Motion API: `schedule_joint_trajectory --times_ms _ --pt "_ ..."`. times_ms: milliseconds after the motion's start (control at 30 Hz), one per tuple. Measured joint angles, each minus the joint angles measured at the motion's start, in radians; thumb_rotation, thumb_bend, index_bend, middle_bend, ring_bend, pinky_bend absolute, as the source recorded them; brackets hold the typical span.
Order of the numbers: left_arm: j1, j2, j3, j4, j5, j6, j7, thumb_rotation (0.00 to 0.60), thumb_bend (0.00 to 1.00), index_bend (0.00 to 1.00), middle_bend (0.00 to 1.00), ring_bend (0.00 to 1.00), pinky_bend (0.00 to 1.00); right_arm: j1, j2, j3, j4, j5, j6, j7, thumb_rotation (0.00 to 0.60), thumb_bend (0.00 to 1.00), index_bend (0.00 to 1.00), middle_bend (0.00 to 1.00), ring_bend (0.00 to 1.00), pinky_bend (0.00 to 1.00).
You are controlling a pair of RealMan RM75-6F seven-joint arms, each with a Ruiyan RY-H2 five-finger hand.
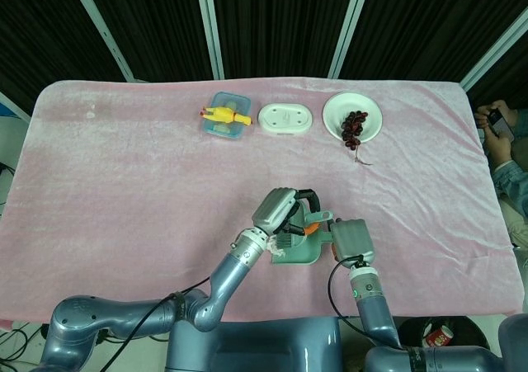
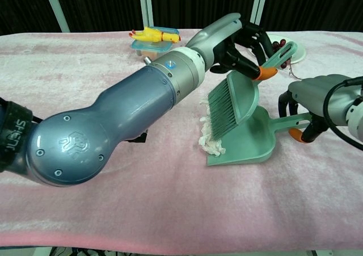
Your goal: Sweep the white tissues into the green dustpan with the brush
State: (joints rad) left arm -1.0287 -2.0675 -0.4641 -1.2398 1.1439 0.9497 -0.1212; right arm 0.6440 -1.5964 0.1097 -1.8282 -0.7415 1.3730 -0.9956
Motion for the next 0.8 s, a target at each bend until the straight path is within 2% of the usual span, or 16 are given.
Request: schedule_joint_trajectory --times_ms 200,567,800 --pt "0.039 0.034 0.035 -0.004 0.072 0.038 -0.074 0.6 0.36 0.62 0.63 0.92 1.0 0.002 0.008 0.0 -0.004 0.006 -0.003 -0.001 0.6 0.45 0.52 0.45 0.85 0.81" --pt "0.124 0.138 0.118 -0.028 0.074 0.027 -0.084 0.6 0.36 0.62 0.63 0.92 1.0 0.006 0.008 0.0 -0.006 0.017 -0.009 -0.001 0.6 0.45 0.52 0.45 0.85 0.81" --pt "0.138 0.152 0.144 -0.043 0.049 -0.017 -0.078 0.6 0.36 0.62 0.63 0.92 1.0 0.008 -0.001 -0.002 0.003 0.019 -0.009 -0.001 0.6 0.45 0.52 0.45 0.85 0.81"
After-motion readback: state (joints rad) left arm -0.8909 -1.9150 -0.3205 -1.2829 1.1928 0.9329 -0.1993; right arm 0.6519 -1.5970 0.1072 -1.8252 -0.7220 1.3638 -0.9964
